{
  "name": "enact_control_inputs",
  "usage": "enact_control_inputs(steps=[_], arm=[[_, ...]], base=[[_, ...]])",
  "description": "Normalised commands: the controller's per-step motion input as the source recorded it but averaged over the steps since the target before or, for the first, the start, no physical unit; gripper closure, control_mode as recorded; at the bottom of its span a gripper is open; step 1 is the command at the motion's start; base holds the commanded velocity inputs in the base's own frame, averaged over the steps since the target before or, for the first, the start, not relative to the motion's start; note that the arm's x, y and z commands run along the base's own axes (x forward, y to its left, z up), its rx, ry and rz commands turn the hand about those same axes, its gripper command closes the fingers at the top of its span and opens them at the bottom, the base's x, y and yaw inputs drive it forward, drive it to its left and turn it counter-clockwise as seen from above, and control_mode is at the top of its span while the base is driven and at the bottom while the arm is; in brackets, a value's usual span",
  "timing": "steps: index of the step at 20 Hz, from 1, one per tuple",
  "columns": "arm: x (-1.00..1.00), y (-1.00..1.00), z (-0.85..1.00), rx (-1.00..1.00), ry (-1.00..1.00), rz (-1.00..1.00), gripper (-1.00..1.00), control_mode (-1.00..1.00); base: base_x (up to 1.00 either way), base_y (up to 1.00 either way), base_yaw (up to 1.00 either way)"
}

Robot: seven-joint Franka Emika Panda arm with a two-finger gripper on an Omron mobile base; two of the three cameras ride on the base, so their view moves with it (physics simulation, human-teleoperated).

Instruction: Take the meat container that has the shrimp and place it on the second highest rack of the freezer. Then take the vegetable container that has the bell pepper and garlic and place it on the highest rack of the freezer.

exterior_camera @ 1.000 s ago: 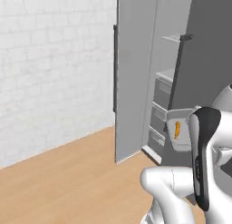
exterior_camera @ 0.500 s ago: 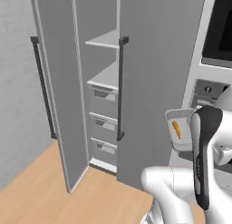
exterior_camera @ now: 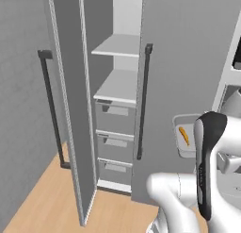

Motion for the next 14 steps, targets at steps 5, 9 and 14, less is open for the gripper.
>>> enact_control_inputs(steps=[5,9,14], arm=[[0.00,0.00,0.00,0.00,0.00,0.00,1.00,1.00],[0.00,0.00,0.00,0.00,0.00,0.00,1.00,1.00],[0.00,0.00,0.00,0.00,0.00,0.00,1.00,1.00]], base=[[0.49,0.39,0.00],[0.80,0.26,0.03],[0.17,0.56,-0.01]])
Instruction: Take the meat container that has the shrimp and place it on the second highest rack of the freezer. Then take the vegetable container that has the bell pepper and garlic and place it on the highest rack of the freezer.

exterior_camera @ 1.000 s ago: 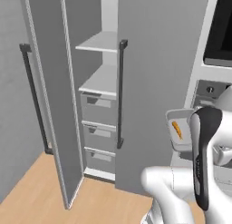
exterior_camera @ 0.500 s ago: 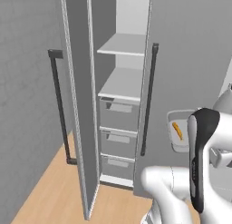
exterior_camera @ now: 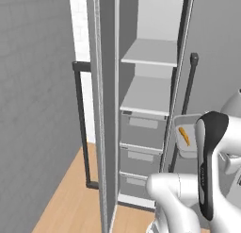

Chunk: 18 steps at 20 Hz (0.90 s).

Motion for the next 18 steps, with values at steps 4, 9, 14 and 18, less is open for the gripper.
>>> enact_control_inputs(steps=[4,9,14,18], arm=[[0.00,0.00,0.00,0.00,0.00,0.00,1.00,1.00],[0.00,0.00,0.00,0.00,0.00,0.00,1.00,1.00],[0.00,0.00,0.00,0.00,0.00,0.00,1.00,1.00],[0.00,0.00,0.00,0.00,0.00,0.00,1.00,1.00]], base=[[0.24,0.30,-0.23],[0.65,0.23,-0.32],[0.18,0.45,-0.02],[0.04,0.34,-0.02]])
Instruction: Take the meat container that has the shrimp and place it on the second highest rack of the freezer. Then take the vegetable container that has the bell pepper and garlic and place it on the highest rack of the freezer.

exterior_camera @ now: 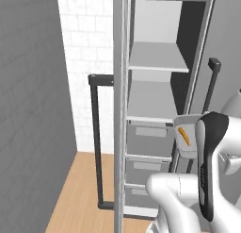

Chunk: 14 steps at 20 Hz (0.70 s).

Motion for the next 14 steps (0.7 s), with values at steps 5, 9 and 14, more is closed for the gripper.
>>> enact_control_inputs(steps=[5,9,14], arm=[[0.00,0.00,0.00,0.00,0.00,0.00,1.00,1.00],[0.00,0.00,0.00,0.00,0.00,0.00,1.00,1.00],[0.64,-0.04,0.00,0.00,-0.14,-0.01,1.00,-1.00]], base=[[0.14,0.25,-0.03],[0.31,0.04,-0.05],[0.00,0.00,0.00]])
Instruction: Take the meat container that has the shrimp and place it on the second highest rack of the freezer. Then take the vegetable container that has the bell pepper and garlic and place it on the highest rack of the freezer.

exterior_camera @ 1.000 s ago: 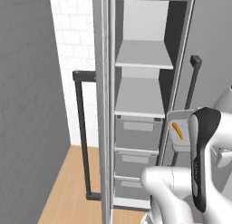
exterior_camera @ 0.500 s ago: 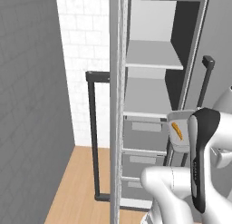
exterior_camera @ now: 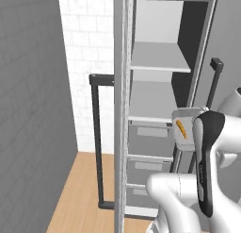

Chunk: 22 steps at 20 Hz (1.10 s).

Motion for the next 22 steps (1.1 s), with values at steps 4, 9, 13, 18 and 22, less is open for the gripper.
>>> enact_control_inputs(steps=[4,9,13,18,22], arm=[[1.00,0.02,0.08,0.00,-0.12,-0.02,1.00,-1.00],[1.00,0.37,0.07,-0.02,0.00,-0.09,1.00,-1.00],[0.96,-0.01,0.00,0.02,0.33,-0.09,1.00,-1.00],[0.36,-0.29,-0.28,0.03,0.02,0.00,1.00,-1.00],[0.00,0.00,-0.71,-0.02,-0.45,0.00,1.00,-1.00]], base=[[0.00,0.00,0.00],[0.00,0.00,0.00],[0.00,0.00,0.00],[0.00,0.00,0.00],[0.00,0.00,0.00]])
